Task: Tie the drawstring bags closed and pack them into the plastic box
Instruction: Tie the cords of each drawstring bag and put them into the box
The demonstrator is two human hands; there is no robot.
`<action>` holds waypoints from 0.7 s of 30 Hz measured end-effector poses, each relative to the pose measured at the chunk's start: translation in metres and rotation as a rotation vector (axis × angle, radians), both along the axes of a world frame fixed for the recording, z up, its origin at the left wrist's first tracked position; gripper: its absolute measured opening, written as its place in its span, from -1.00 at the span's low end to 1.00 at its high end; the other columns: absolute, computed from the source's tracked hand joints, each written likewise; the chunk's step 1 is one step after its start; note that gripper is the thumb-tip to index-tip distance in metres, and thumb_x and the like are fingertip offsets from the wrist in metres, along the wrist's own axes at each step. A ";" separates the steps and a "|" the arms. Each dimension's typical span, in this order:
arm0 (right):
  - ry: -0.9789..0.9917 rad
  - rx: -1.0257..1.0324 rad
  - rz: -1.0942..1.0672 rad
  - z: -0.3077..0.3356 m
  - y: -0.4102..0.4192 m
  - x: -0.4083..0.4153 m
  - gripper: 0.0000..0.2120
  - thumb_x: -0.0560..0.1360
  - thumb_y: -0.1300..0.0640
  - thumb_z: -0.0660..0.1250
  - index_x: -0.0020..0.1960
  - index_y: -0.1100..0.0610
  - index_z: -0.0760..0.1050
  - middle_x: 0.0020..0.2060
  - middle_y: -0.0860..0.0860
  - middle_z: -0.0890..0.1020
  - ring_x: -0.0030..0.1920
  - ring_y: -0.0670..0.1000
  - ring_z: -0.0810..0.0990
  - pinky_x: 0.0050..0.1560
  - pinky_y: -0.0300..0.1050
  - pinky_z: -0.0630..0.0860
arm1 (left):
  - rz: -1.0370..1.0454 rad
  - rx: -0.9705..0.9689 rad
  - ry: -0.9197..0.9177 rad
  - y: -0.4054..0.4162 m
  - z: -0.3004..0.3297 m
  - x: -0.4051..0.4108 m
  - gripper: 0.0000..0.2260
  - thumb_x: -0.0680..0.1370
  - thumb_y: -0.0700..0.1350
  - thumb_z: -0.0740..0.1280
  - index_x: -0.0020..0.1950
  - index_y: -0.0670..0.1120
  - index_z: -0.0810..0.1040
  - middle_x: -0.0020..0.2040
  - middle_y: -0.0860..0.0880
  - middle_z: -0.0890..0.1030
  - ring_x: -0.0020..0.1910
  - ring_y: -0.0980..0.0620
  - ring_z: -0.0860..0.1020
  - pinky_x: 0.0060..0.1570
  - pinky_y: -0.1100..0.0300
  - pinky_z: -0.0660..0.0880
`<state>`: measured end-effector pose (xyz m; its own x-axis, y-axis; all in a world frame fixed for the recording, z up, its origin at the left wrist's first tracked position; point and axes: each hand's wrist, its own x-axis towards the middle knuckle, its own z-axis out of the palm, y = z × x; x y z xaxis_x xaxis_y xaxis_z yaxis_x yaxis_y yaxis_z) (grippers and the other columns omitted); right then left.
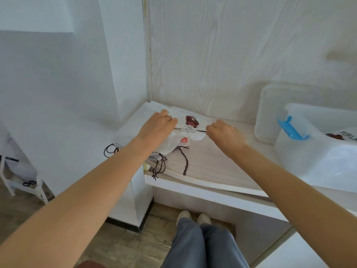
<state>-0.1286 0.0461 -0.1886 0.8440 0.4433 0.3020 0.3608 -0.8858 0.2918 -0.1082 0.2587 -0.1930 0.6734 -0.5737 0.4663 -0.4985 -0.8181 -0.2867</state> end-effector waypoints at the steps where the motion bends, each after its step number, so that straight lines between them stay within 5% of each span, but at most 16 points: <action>1: 0.001 0.005 -0.025 -0.001 0.000 -0.001 -0.86 0.56 0.34 0.10 0.05 0.24 0.40 -0.04 0.13 0.50 0.07 0.13 0.43 -0.23 -0.08 0.24 | 0.057 -0.018 0.007 -0.003 0.001 -0.001 -0.77 0.25 -0.47 0.41 -0.19 -0.24 0.50 -0.31 -0.15 0.55 -0.13 -0.15 0.50 -0.22 0.07 0.39; 8: -0.049 0.096 -0.147 -0.013 -0.012 -0.004 -0.91 0.55 0.32 0.14 -0.02 0.21 0.41 -0.13 0.11 0.50 -0.05 0.15 0.47 -0.28 -0.06 0.24 | 0.227 -0.088 -0.057 -0.006 0.000 -0.005 -0.77 0.22 -0.49 0.37 -0.20 -0.27 0.52 -0.31 -0.18 0.58 -0.12 -0.19 0.52 -0.21 0.09 0.42; 11: 0.093 0.554 -0.262 -0.016 -0.012 -0.004 -0.84 0.52 0.27 0.16 -0.22 0.22 0.41 -0.26 0.16 0.53 -0.25 0.18 0.52 -0.37 -0.12 0.31 | 0.303 -0.146 0.097 -0.012 -0.012 -0.008 -0.84 0.55 -0.27 0.16 0.05 -0.14 0.50 -0.03 -0.10 0.59 0.12 -0.11 0.38 -0.02 0.12 0.25; 15: 0.564 1.302 -0.228 -0.003 -0.012 -0.014 -0.89 0.42 0.23 0.40 -0.27 0.20 0.53 -0.39 0.02 0.52 -0.37 -0.07 0.46 -0.39 -0.33 0.41 | 0.308 -0.537 0.290 -0.016 -0.010 -0.016 -0.85 0.56 -0.03 0.23 0.00 -0.02 0.56 0.04 -0.04 0.44 0.12 -0.04 0.30 0.03 0.08 0.27; 17: 0.686 1.398 -0.235 0.002 -0.012 -0.020 -0.96 0.40 0.18 0.41 -0.19 0.15 0.58 -0.29 -0.02 0.52 -0.25 -0.07 0.45 -0.23 -0.24 0.39 | 0.208 -0.724 0.400 -0.017 -0.001 -0.020 -0.91 0.52 -0.05 0.31 -0.08 -0.01 0.59 0.05 -0.01 0.35 0.06 0.05 0.27 0.03 0.20 0.26; 21: 0.718 1.461 -0.243 0.004 -0.011 -0.025 -0.90 0.44 0.16 0.35 -0.22 0.10 0.61 -0.12 -0.05 0.59 -0.08 -0.03 0.47 -0.19 -0.13 0.30 | 0.093 -1.058 0.691 -0.019 0.013 -0.031 -0.89 0.50 -0.17 0.29 -0.19 -0.14 0.57 -0.21 -0.03 0.59 -0.23 0.10 0.52 -0.25 0.43 0.37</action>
